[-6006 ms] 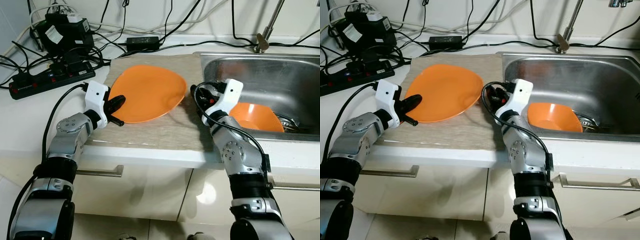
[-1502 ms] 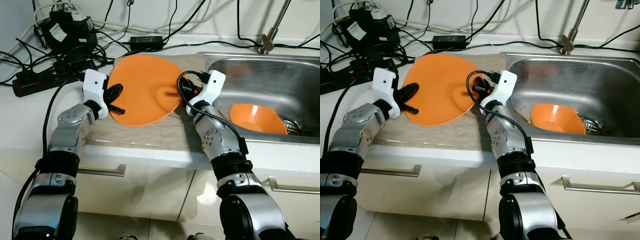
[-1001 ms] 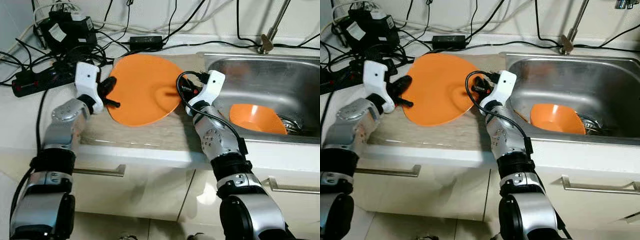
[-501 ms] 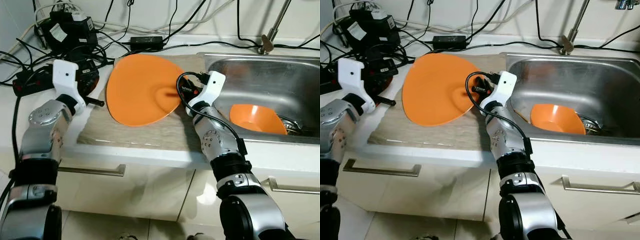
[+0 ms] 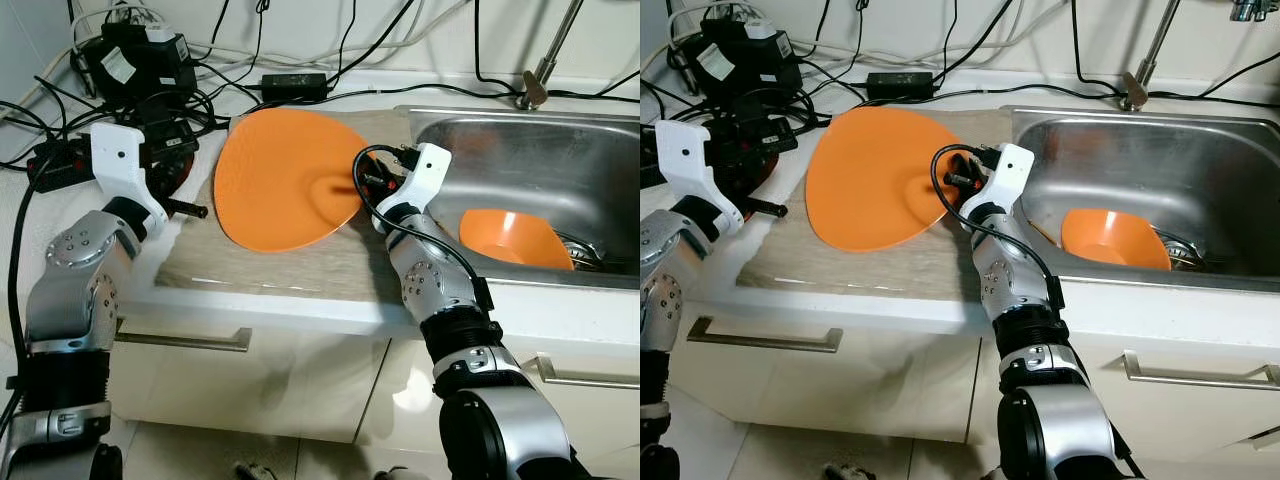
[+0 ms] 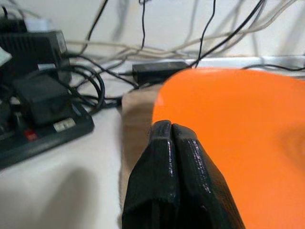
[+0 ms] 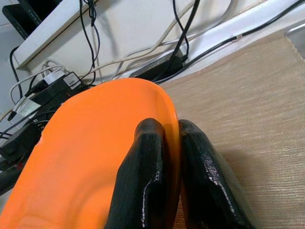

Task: Kitchen organization

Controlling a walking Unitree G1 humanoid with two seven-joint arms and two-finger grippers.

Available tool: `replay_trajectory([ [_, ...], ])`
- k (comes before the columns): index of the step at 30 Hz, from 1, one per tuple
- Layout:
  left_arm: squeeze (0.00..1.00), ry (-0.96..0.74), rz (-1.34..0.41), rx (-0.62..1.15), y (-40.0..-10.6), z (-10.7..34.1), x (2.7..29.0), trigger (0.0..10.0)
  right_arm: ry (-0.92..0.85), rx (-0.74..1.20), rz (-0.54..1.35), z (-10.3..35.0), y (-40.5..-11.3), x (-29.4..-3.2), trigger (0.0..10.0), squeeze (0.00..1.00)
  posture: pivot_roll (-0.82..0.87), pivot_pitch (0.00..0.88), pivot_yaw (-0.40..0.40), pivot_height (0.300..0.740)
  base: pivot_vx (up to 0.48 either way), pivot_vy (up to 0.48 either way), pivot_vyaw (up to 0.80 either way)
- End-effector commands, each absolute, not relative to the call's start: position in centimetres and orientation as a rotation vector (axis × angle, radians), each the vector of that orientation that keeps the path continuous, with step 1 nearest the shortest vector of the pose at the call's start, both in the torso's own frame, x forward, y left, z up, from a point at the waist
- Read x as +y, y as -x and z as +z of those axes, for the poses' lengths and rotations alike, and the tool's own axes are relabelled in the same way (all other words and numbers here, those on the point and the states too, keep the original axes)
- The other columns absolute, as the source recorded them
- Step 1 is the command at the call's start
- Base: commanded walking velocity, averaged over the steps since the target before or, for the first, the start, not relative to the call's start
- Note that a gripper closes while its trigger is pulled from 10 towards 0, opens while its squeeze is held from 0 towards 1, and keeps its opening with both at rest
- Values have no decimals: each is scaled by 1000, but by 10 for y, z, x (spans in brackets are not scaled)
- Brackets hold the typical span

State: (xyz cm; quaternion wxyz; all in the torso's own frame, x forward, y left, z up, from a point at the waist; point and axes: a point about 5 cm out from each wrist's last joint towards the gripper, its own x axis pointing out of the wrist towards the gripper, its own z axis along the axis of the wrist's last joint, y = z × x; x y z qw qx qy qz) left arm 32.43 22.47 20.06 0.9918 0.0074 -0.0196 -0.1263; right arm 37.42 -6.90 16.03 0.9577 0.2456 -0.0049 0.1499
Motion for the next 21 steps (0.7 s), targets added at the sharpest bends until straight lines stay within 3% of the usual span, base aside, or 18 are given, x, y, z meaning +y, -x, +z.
replay_trajectory([
  [1, 0, -2, -246, -32, -322, 199, 224, 10000, -411, 74, 331, 144, -370, -60, 0, 0, 25, 8, 19, 715, 0, 0, 0],
  [8, 0, 48, -270, 14, -314, 182, 208, 10000, -392, 35, 335, 154, -374, -61, 0, 0, 22, 5, 17, 715, 0, 0, 0],
  [21, 0, 49, -266, 19, -319, 181, 207, 10000, -365, -64, 289, 187, -391, -81, 0, 0, 17, 0, 17, 715, 0, 0, 0],
])
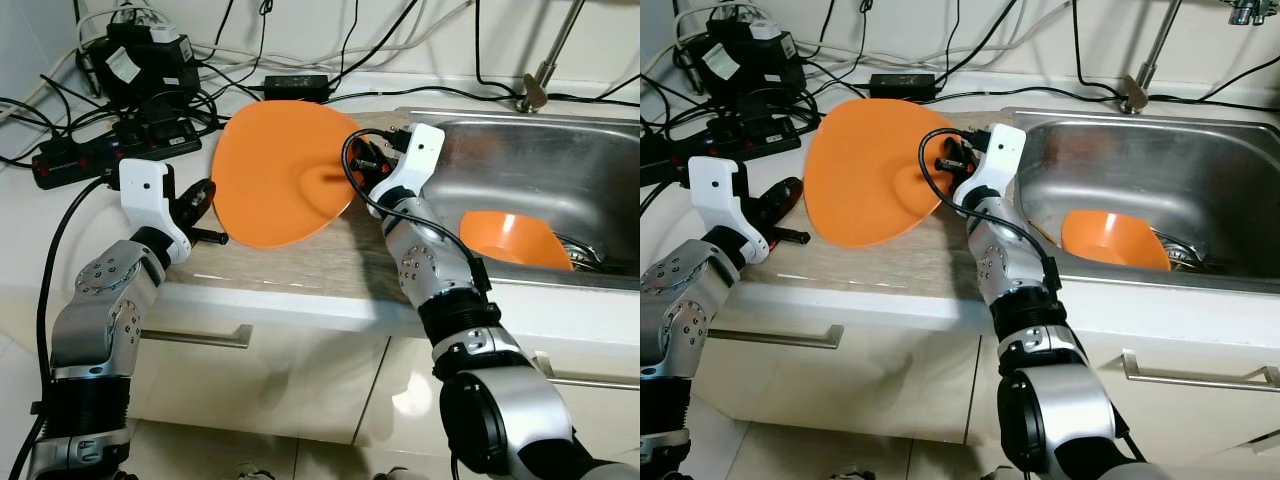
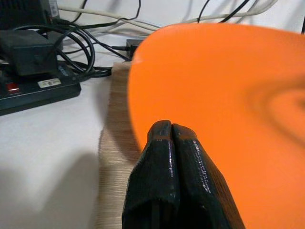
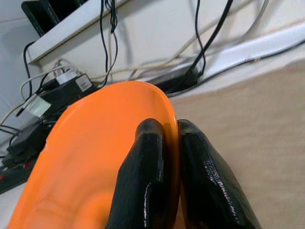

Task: Kitchen organization

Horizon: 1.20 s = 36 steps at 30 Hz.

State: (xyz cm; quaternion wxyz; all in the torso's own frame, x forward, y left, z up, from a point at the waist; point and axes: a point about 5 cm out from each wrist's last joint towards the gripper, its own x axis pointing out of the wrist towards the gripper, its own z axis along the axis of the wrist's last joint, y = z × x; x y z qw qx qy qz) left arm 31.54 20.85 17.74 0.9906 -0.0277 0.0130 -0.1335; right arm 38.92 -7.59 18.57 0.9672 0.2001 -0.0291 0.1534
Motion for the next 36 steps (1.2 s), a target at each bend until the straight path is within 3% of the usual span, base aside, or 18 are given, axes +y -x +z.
replay_trajectory([
  [1, 0, 49, -267, 20, -319, 181, 207, 10000, -363, -69, 284, 189, -392, -83, 0, 0, 17, 0, 17, 715, 0, 0, 0],
  [13, 0, 75, -276, 11, -321, 181, 200, 10000, -336, -121, 229, 204, -401, -105, 0, 0, 12, 0, 20, 715, 0, 0, 0],
  [18, 0, 87, -304, 11, -321, 179, 186, 10000, -306, -146, 205, 207, -402, -115, 0, 0, 4, 0, 25, 715, 0, 0, 0],
  [36, 0, 87, -308, 20, -321, 174, 182, 10000, -193, -281, 85, 238, -406, -156, 0, 0, -4, 0, 25, 715, 0, 0, 0],
])
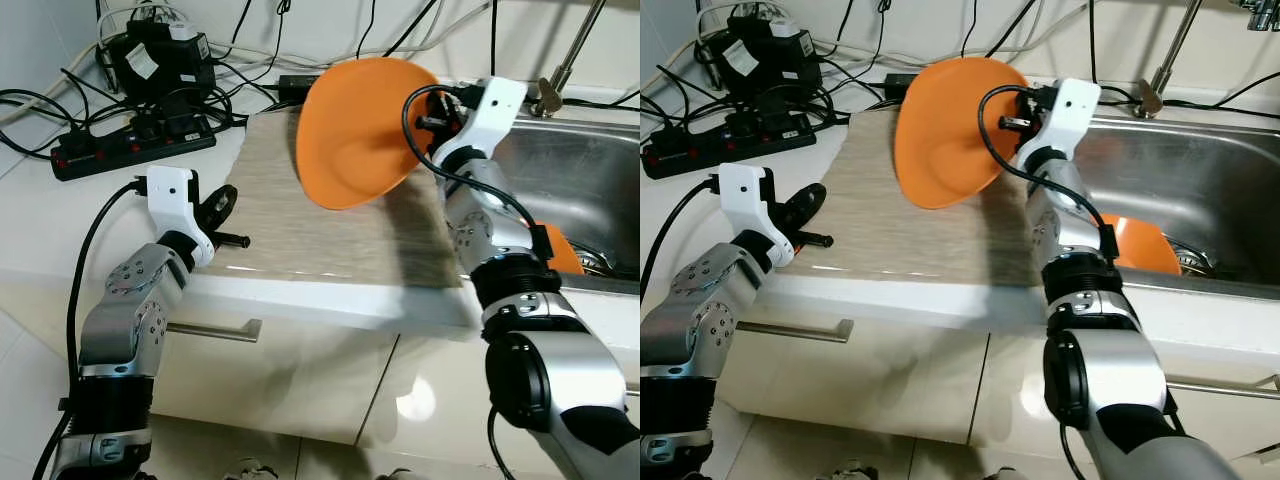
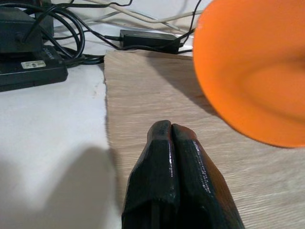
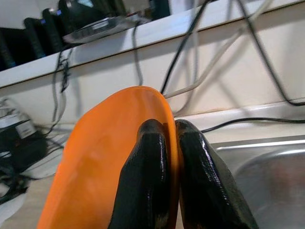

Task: Kitchen organization

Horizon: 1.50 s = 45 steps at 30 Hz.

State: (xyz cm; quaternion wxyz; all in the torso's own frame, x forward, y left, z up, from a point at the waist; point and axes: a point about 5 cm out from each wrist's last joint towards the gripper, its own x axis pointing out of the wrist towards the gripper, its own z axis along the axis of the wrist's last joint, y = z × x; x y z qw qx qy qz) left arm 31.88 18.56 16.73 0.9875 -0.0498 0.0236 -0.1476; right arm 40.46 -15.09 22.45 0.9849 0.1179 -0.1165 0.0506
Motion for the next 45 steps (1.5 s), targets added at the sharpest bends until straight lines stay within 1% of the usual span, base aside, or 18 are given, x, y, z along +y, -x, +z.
replay_trajectory([
  [1, 0, 86, -308, 21, -321, 174, 182, 10000, -184, -289, 76, 240, -407, -160, 0, 0, -5, 0, 25, 715, 0, 0, 0],
  [5, 0, 83, -306, 24, -322, 173, 182, 10000, -169, -317, 58, 249, -407, -168, 0, 0, -5, 0, 25, 715, 0, 0, 0],
  [9, 0, 78, -310, 30, -322, 171, 182, 10000, -186, -326, 87, 253, -407, -164, 0, 0, -12, 0, 26, 715, 0, 0, 0],
  [12, 0, 78, -308, 30, -323, 171, 182, 10000, -209, -281, 123, 239, -405, -152, 0, 0, -11, 0, 23, 715, 0, 0, 0],
  [16, 0, 74, -301, 29, -324, 172, 185, 10000, -212, -219, 175, 214, -399, -130, 0, 0, -9, 0, 21, 715, 0, 0, 0],
  [17, 0, 74, -301, 29, -324, 172, 185, 10000, -212, -219, 175, 214, -399, -130, 0, 0, -9, 0, 21, 715, 0, 0, 0],
  [21, 0, 69, -296, 32, -324, 170, 187, 10000, -240, -194, 216, 201, -394, -108, 0, 0, -7, 0, 22, 715, 0, 0, 0],
  [23, 0, 67, -296, 34, -324, 170, 186, 10000, -248, -229, 243, 211, -392, -100, 0, 0, -7, 0, 21, 715, 0, 0, 0],
  [30, 0, 59, -290, 34, -325, 170, 188, 10000, -265, -297, 266, 232, -393, -95, 0, 0, -8, 0, 17, 715, 0, 0, 0],
  [39, 0, 58, -282, 35, -326, 167, 189, 10000, -275, -385, 281, 258, -390, -94, 0, 0, -8, 0, 15, 715, 0, 0, 0],
  [45, 0, 60, -282, 37, -327, 166, 188, 10000, -253, -439, 270, 277, -393, -101, 0, 0, -12, 0, 13, 715, 0, 0, 0],
])
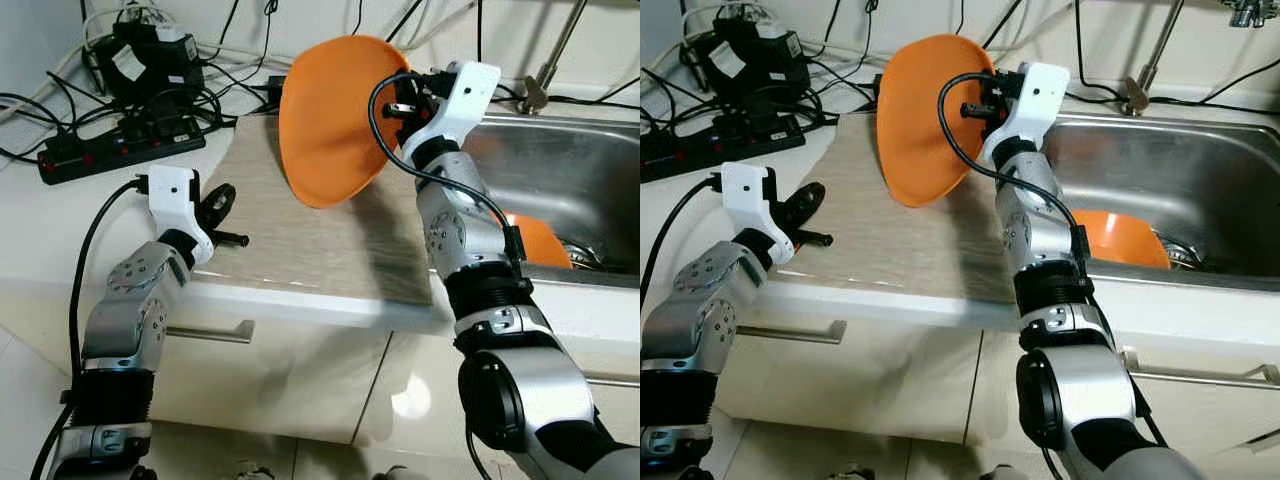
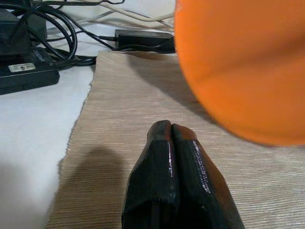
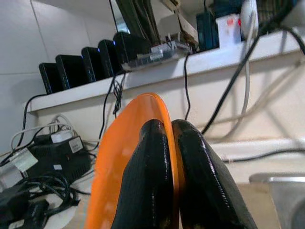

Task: Kitchen organization

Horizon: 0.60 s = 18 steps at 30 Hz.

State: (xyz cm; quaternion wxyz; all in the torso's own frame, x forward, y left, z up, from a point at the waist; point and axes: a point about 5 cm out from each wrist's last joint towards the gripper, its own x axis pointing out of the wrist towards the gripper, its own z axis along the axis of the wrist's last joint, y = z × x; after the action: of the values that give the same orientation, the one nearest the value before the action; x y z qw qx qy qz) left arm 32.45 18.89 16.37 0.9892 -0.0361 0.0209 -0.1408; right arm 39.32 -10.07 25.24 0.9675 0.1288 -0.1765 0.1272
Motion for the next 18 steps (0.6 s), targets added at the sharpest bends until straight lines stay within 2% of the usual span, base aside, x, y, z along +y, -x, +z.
replay_trajectory([
  [1, 0, 60, -282, 37, -327, 166, 188, 10000, -247, -444, 266, 278, -393, -102, 0, 0, -13, 0, 14, 715, 0, 0, 0],
  [10, 0, 56, -285, 38, -328, 164, 187, 10000, -194, -441, 186, 279, -398, -127, 0, 0, -14, 0, 15, 715, 0, 0, 0],
  [18, 0, 57, -287, 39, -327, 163, 187, 10000, -98, -448, 75, 273, -398, -159, 0, 0, -17, 0, 24, 715, 0, 0, 0],
])
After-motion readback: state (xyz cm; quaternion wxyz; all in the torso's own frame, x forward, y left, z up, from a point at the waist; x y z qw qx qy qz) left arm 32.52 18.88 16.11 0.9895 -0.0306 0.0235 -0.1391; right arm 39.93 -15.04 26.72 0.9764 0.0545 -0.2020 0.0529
